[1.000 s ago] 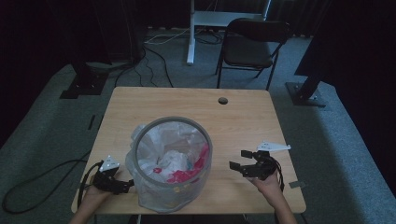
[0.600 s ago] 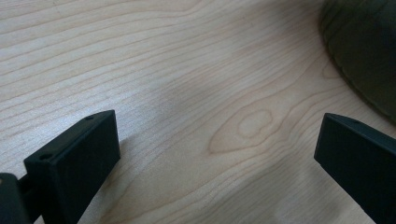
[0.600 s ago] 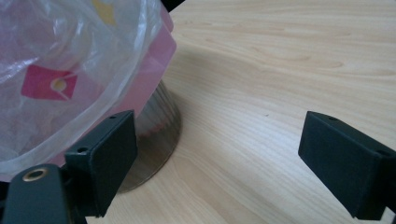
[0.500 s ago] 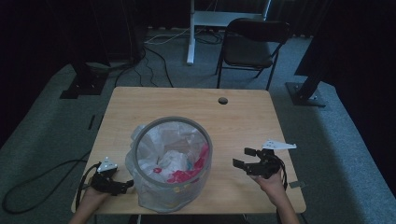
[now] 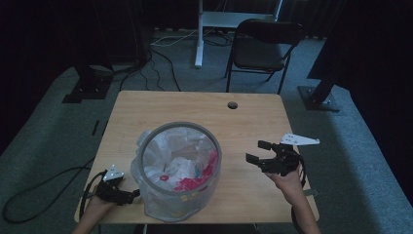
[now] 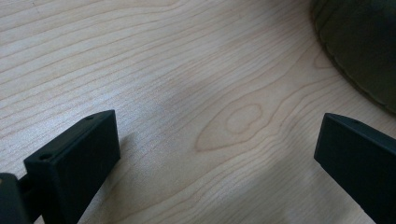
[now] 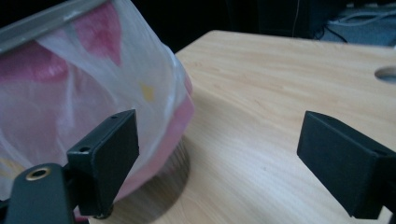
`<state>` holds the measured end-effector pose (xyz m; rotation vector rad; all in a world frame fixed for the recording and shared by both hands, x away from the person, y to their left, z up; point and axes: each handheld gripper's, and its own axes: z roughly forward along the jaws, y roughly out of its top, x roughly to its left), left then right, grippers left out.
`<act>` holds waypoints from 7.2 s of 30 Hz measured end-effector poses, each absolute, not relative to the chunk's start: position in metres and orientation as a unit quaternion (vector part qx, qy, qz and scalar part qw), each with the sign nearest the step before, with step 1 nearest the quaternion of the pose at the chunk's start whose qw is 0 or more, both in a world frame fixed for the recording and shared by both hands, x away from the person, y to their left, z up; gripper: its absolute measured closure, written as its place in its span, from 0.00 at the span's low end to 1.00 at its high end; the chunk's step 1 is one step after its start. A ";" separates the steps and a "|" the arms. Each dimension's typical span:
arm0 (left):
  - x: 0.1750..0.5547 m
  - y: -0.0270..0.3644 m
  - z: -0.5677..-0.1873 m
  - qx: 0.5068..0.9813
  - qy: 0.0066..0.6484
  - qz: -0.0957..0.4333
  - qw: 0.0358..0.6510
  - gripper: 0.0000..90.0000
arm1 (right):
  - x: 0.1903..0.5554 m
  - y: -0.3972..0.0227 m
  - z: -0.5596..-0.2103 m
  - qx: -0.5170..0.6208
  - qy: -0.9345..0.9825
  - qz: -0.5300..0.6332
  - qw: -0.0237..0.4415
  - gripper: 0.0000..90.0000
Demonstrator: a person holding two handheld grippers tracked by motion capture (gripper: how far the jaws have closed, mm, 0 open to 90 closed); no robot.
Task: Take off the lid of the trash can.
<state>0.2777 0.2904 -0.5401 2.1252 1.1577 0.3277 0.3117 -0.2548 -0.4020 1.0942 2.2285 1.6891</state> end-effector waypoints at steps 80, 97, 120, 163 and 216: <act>0.274 0.287 -0.541 0.829 0.424 0.113 0.348 0.00 | 0.383 -0.084 -0.314 0.220 0.882 0.415 0.043 0.90; 0.274 0.287 -0.541 0.828 0.426 0.116 0.346 0.00 | 0.381 -0.089 -0.301 0.236 0.868 0.435 0.039 0.91; 0.274 0.288 -0.541 0.826 0.429 0.115 0.346 0.00 | 0.379 -0.111 -0.267 0.261 0.817 0.514 -0.007 0.92; 0.275 0.289 -0.541 0.822 0.434 0.115 0.350 0.00 | 0.373 -0.240 -0.266 0.394 0.742 0.538 0.070 0.92; 0.275 0.286 -0.541 0.827 0.430 0.121 0.342 0.00 | 0.369 -0.334 -0.346 0.506 0.692 0.510 0.070 0.92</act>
